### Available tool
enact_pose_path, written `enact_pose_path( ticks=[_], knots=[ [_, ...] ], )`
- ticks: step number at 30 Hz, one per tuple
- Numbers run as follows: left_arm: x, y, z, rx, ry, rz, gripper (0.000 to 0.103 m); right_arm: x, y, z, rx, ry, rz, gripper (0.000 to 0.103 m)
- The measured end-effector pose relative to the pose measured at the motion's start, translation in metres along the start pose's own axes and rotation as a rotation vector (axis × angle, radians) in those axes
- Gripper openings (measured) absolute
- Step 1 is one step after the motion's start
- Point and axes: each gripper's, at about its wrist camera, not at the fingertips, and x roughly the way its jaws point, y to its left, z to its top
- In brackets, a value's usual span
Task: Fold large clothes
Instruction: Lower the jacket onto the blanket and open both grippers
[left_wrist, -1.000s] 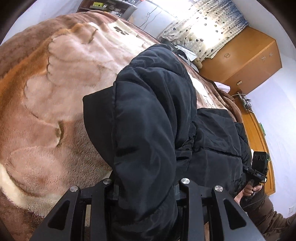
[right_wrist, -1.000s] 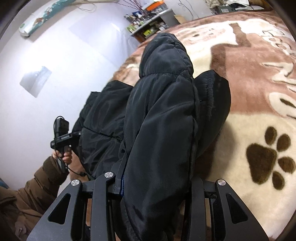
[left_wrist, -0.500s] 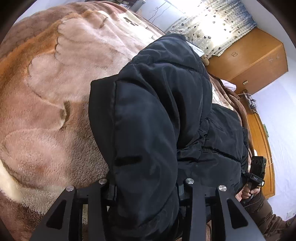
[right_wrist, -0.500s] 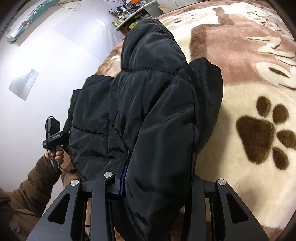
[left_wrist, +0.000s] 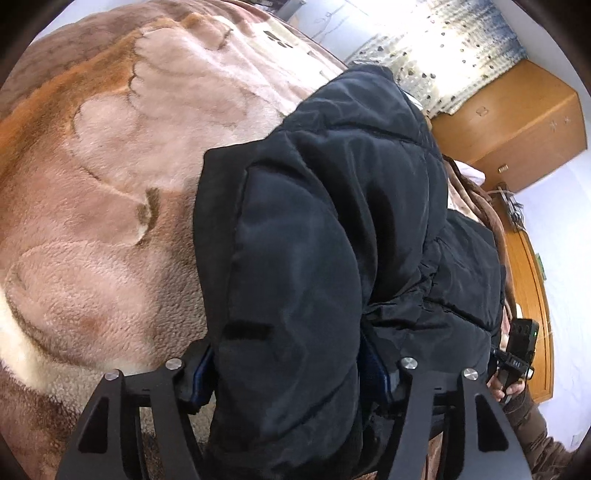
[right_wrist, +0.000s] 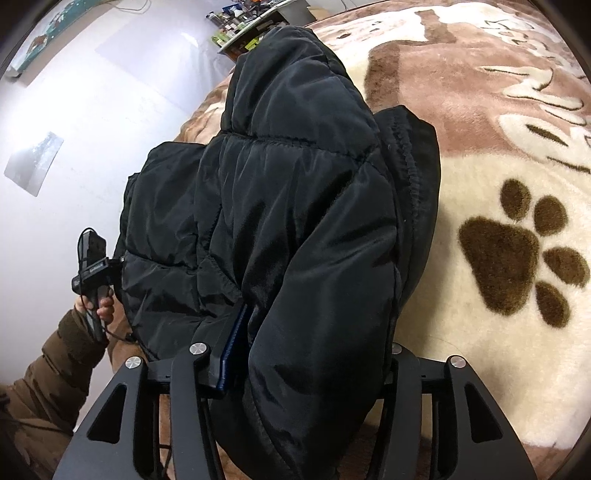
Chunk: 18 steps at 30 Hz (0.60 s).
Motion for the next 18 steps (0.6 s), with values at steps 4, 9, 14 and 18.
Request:
enact_pose_path(
  ticks=[4,9,14,18],
  knots=[
    [-0.007,-0.003,-0.001,0.008,-0.005,0.029,0.074,-0.001,0.001,-0.001,0.015,-0.002,-0.044,0.066],
    [-0.031,-0.012,-0.005,0.018,-0.034,0.054,0.080,-0.012,0.014,-0.003,-0.012,0.000,-0.141,0.072],
    [-0.064,-0.035,-0.017,0.051,-0.089,0.094,0.081,-0.032,0.032,-0.011,-0.070,-0.045,-0.256,0.072],
    [-0.091,-0.059,-0.030,0.057,-0.137,0.153,0.083,-0.053,0.044,-0.019,-0.048,-0.121,-0.314,0.072]
  ],
)
